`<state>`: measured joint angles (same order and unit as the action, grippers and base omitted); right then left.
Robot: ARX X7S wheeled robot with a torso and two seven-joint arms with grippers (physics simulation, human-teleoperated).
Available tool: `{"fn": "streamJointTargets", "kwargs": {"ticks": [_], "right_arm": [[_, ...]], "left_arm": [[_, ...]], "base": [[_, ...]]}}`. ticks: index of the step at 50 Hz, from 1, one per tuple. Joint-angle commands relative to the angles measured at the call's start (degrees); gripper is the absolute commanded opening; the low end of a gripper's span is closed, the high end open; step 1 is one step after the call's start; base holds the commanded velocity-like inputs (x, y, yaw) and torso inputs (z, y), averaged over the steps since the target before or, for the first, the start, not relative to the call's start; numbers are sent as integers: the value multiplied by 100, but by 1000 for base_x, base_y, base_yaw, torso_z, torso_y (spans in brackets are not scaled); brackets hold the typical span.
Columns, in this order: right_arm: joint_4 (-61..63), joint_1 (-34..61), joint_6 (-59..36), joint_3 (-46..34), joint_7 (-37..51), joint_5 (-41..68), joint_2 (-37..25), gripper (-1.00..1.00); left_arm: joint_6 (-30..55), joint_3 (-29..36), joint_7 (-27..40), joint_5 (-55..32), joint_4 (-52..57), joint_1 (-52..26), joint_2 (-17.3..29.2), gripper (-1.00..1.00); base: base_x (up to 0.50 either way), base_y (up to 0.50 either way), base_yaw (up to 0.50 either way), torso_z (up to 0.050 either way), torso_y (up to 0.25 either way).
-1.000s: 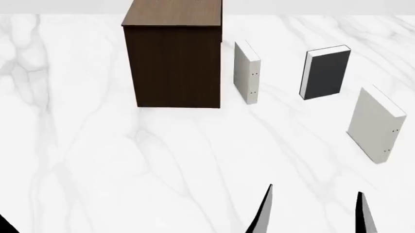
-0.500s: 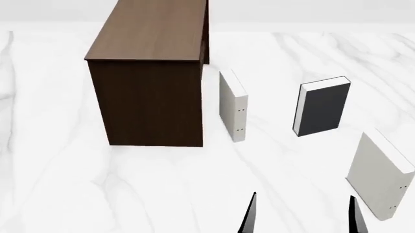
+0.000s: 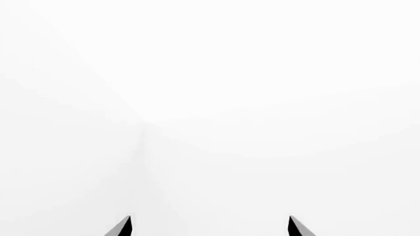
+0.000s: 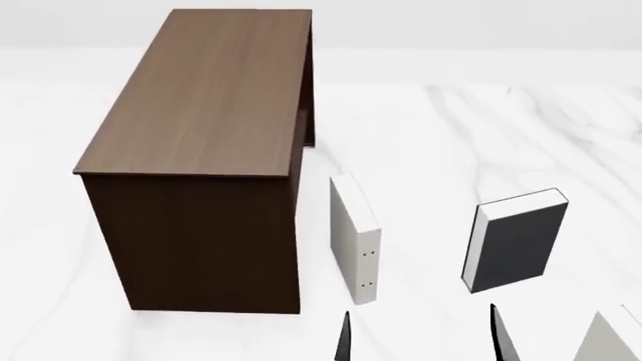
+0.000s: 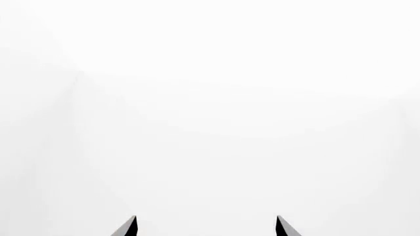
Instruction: Pick up the book in the middle and place it on the cabinet shelf.
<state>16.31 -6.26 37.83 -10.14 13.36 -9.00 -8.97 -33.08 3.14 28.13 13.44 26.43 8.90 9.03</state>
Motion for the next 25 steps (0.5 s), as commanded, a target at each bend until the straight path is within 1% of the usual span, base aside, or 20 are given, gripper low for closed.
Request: {"fn": "streamJointTargets", "kwargs": {"ticks": [1, 21, 23, 25], "right_arm": [[-6, -11, -11, 24, -67, -147, 29, 100], [5, -4, -67, -88, 20, -143, -59, 100], [26, -9, -98, -88, 37, -143, -57, 100], [19, 7, -125, -82, 60, -150, -50, 100]], "left_arm": [[-116, -71, -47, 120, -69, -9, -47, 100], [-87, 12, 61, 148, -75, -2, 43, 100], [-86, 19, 72, 147, -76, -1, 53, 100], [-80, 29, 79, 150, -72, 1, 60, 100]], "base": [[500, -20, 0, 0, 0], [500, -20, 0, 0, 1], [379, -10, 0, 0, 0], [0, 0, 0, 0, 6]]}}
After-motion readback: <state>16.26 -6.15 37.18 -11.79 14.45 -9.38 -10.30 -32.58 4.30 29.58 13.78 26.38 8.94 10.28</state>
